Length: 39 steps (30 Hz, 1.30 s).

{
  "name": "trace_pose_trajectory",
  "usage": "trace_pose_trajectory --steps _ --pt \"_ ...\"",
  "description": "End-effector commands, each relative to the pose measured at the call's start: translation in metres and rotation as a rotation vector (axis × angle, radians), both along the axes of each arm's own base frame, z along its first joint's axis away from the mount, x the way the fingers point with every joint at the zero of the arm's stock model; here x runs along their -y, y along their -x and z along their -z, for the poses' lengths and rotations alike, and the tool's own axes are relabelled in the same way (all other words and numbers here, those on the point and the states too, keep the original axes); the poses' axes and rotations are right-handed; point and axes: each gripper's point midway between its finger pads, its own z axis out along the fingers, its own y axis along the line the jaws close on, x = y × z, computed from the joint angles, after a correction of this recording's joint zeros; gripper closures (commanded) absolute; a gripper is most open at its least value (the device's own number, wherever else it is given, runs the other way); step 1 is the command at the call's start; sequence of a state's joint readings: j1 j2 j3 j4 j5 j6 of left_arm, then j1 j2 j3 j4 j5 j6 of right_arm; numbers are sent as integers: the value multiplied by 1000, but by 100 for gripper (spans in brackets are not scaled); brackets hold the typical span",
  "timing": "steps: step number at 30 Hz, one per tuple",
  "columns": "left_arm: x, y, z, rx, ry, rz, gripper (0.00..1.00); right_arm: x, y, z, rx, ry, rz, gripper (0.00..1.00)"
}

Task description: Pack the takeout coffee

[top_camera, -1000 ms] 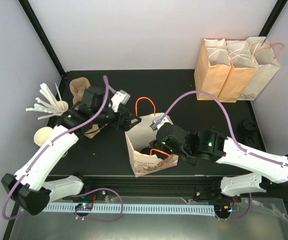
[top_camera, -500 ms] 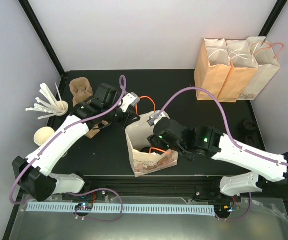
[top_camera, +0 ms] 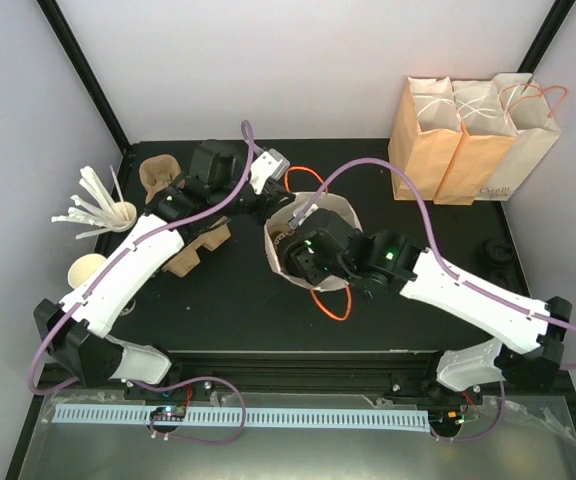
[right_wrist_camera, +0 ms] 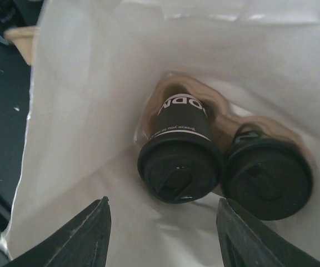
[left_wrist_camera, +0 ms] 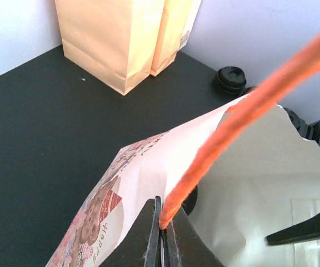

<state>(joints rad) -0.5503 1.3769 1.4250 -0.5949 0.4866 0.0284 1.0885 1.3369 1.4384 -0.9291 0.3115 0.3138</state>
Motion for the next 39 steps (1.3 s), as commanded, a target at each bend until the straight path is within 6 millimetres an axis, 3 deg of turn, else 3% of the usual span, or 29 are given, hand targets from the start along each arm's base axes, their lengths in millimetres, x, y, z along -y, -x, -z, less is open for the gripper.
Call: trace_pose_trajectory --steps 1,5,9,14,19,24,27,29,33,36,39 --pt "16 5 -20 1 98 29 98 8 -9 18 0 98 54 45" --pt "15 8 -8 -8 129 -16 98 10 -22 36 -20 105 102 40" --pt "14 6 10 -25 163 -50 98 9 -36 61 -188 70 99 35" --pt "15 5 21 -72 171 -71 98 18 -21 63 -251 122 3 30" --pt "17 -14 1 -38 174 -121 98 32 2 74 -320 164 -50 28" --pt "21 -28 -39 78 168 -120 99 35 -9 79 -249 203 -56 26" --pt "23 -27 -44 123 150 -98 99 33 -23 90 -221 183 -35 23" --pt "27 -21 -38 142 122 -69 98 32 -37 100 -206 153 -10 23" --pt "37 -8 -3 145 58 -18 98 31 -66 109 -166 48 63 24" --pt "40 -2 21 111 57 -11 98 23 -70 114 -156 3 40 24" --pt "39 3 29 73 70 -12 98 17 -67 128 -188 6 9 24"
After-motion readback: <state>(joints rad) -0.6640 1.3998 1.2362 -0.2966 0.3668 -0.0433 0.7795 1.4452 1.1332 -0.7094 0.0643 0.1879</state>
